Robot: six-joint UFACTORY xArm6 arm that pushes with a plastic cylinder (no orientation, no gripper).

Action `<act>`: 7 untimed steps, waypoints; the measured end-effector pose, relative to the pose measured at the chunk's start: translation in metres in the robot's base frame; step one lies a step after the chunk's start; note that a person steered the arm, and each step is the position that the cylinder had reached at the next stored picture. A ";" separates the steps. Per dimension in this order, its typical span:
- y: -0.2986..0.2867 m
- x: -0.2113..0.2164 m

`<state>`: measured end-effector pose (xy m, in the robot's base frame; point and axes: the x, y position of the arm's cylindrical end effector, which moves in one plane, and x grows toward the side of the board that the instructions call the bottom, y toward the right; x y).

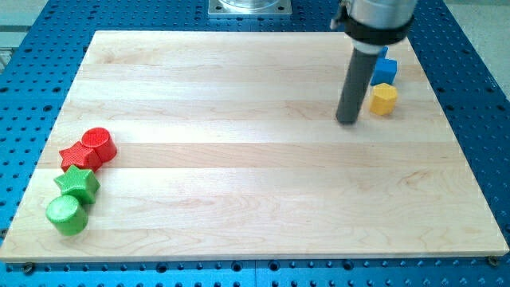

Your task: Move the yellow hexagon below the blue cube

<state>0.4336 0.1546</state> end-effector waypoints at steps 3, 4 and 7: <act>0.030 -0.003; 0.028 -0.009; 0.015 -0.018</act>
<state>0.4159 0.1692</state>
